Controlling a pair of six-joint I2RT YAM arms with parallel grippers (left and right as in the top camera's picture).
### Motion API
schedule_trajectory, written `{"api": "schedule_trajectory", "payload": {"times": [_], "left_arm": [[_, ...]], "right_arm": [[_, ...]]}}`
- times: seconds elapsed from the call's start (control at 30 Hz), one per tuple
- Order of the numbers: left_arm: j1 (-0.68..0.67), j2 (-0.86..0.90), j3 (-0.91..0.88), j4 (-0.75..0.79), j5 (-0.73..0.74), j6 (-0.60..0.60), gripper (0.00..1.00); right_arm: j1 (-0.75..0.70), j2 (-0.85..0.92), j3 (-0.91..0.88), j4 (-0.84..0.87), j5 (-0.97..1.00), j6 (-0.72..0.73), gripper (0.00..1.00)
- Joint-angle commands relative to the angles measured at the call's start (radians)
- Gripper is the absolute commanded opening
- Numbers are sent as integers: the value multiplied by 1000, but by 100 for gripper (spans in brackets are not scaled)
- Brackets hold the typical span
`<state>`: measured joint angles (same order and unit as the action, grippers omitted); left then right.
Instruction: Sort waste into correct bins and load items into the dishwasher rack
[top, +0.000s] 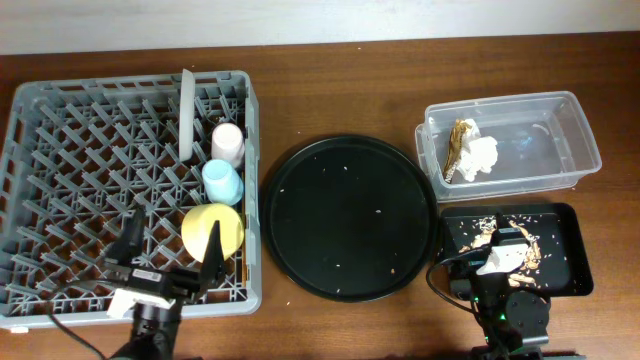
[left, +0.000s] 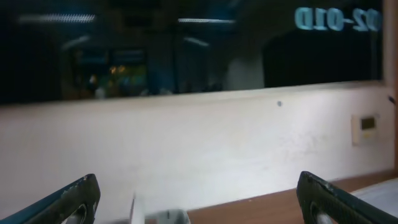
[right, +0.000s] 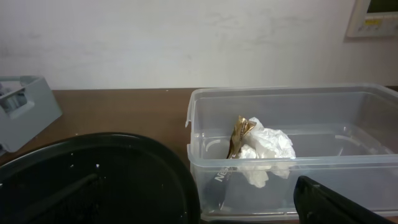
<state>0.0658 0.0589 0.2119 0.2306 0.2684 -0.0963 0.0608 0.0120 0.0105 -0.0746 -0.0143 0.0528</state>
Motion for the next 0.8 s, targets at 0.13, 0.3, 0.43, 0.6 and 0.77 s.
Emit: {"api": "schedule_trajectory", "payload": {"times": [0.13, 0.3, 0.43, 0.6, 0.77], "left_arm": [[-30, -53, -141, 13, -192, -97, 100], [-31, -54, -195, -119, -237, -97, 100], [-31, -54, -199, -308, -311, -97, 100], [-49, -54, -200, -319, -314, 97, 100], [-63, -54, -200, -319, -314, 120, 100]], "right_arm": [[4, -8, -5, -5, 16, 8, 99], [4, -8, -5, -5, 16, 8, 99], [4, -8, -5, -5, 16, 8, 99], [4, -8, -5, -5, 16, 8, 99], [4, -8, -5, -5, 16, 8, 99]]}}
